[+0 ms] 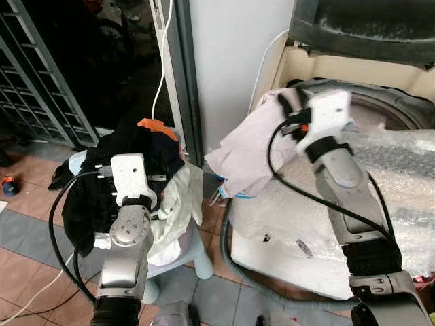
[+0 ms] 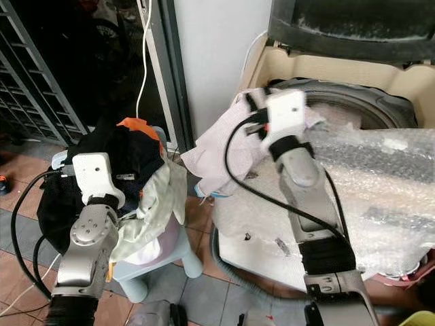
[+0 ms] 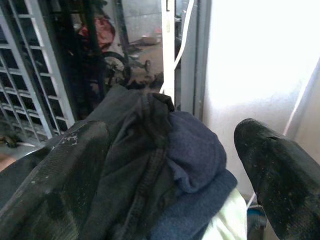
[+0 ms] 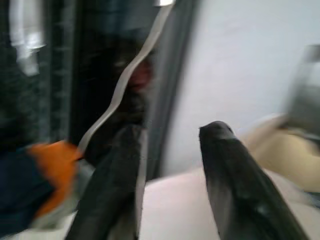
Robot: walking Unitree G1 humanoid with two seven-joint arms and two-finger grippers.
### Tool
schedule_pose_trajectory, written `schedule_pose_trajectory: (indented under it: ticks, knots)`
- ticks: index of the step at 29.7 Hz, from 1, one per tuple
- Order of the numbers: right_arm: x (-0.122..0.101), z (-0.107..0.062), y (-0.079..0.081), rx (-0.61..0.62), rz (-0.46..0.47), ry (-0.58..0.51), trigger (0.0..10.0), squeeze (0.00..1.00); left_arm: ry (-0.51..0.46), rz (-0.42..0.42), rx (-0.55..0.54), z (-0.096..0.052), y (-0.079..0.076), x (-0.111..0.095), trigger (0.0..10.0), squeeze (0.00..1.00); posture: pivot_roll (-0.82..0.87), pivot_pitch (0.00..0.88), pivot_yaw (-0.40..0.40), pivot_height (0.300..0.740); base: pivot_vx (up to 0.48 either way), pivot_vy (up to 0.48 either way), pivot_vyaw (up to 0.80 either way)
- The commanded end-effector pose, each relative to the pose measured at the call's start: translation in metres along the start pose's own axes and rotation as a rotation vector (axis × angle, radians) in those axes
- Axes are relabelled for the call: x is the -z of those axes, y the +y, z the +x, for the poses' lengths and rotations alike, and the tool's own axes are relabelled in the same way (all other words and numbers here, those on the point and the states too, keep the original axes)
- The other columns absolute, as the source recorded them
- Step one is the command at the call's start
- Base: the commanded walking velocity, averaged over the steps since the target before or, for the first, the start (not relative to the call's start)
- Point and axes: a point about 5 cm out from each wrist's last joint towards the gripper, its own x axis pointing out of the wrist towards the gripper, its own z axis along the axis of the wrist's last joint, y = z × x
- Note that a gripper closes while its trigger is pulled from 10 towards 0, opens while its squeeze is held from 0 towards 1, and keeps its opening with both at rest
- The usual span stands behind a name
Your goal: Clothes washing
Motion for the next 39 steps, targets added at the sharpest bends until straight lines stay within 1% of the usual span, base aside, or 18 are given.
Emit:
schedule_pose_trajectory:
  ticks: [1,4,5,8,10,12,16,19,20,21,23,25,28,31,33,36,37,39]
  knots:
    - [0.005,0.005,0.008,-0.087,-0.001,0.055,10.0,1.00,-0.006,0.007,-0.013,0.003,0.000,0.000,10.0,0.00,-0.07,0.000,0.037,0.740,0.000,0.000,0.00]
    - [0.030,0.005,0.008,-0.093,-0.073,0.227,10.0,1.00,-0.022,0.006,-0.009,0.005,-0.003,-0.001,10.0,0.00,-0.07,0.000,0.035,0.740,0.000,0.000,0.00]
    - [0.044,0.002,-0.002,-0.026,-0.101,0.323,10.0,1.00,-0.028,0.007,-0.007,0.005,-0.004,-0.002,10.0,0.00,-0.07,0.000,0.027,0.740,0.000,0.000,0.00]
    - [0.050,0.000,-0.012,0.029,-0.116,0.367,10.0,1.00,-0.031,0.007,-0.007,0.005,-0.004,-0.001,10.0,0.00,-0.06,0.000,0.025,0.740,0.000,0.000,0.00]
    - [0.055,-0.004,-0.034,0.156,-0.076,0.407,10.0,1.00,-0.034,0.009,-0.012,0.004,-0.003,-0.001,10.0,0.00,-0.06,0.000,0.021,0.740,0.000,0.000,0.00]
    - [0.052,-0.009,-0.059,0.285,-0.098,0.401,10.0,1.00,-0.028,0.012,-0.017,-0.001,0.000,0.001,10.0,0.00,-0.06,0.000,0.033,0.740,0.000,0.000,0.00]
    - [0.049,-0.017,-0.078,0.398,-0.107,0.384,10.0,1.00,-0.017,0.022,-0.004,-0.004,0.001,0.003,10.0,0.00,-0.06,0.000,0.044,0.740,0.000,0.000,0.00]
    - [0.053,-0.030,-0.099,0.542,-0.088,0.411,10.0,1.00,-0.018,0.033,-0.006,-0.003,0.005,0.003,10.0,0.00,-0.05,0.000,0.055,0.740,0.000,0.000,0.00]
    - [0.057,-0.044,-0.116,0.671,-0.082,0.452,10.0,1.00,-0.018,0.038,-0.010,-0.002,0.007,0.003,10.0,0.00,-0.05,0.000,0.061,0.740,0.000,0.000,0.00]
    - [0.057,-0.044,-0.116,0.671,-0.082,0.452,10.0,1.00,-0.018,0.038,-0.010,-0.002,0.007,0.003,10.0,0.00,-0.05,0.000,0.061,0.740,0.000,0.000,0.00]
    - [0.057,-0.056,-0.129,0.791,-0.083,0.459,10.0,1.00,-0.019,0.044,-0.004,-0.004,0.008,0.003,10.0,0.00,-0.05,0.000,0.066,0.740,0.000,0.000,0.00]
    - [0.043,-0.062,-0.139,0.872,-0.162,0.387,10.0,1.00,-0.019,0.047,0.000,-0.005,0.007,0.002,10.0,0.00,-0.05,0.000,0.067,0.740,0.000,0.000,0.00]
    - [0.022,-0.057,-0.131,0.837,-0.245,0.244,10.0,1.00,-0.013,0.047,-0.001,-0.007,0.008,0.002,10.0,0.00,-0.06,0.000,0.066,0.740,0.000,0.000,0.00]
    - [0.013,-0.051,-0.103,0.725,-0.264,0.145,10.0,1.00,-0.011,0.057,-0.014,-0.010,0.010,0.002,10.0,0.00,-0.06,0.000,0.066,0.740,0.000,0.000,0.00]
    - [0.013,-0.052,-0.083,0.668,-0.268,0.118,10.0,1.00,0.003,0.071,-0.021,-0.012,0.012,0.005,10.0,0.00,-0.06,0.000,0.066,0.740,0.000,0.000,0.00]
    - [0.013,-0.053,-0.076,0.652,-0.265,0.111,10.0,1.00,0.006,0.074,-0.022,-0.013,0.013,0.005,10.0,0.00,-0.05,0.000,0.066,0.740,0.000,0.000,0.00]
    - [0.011,-0.055,-0.059,0.604,-0.269,0.086,10.0,1.00,-0.002,0.086,-0.021,-0.013,0.012,0.003,10.0,0.00,-0.05,0.006,0.068,0.740,0.000,0.000,0.00]
    - [0.010,-0.055,-0.053,0.582,-0.270,0.071,10.0,1.00,-0.008,0.091,-0.018,-0.013,0.012,0.001,10.0,0.00,-0.05,0.009,0.071,0.740,0.000,0.000,0.00]
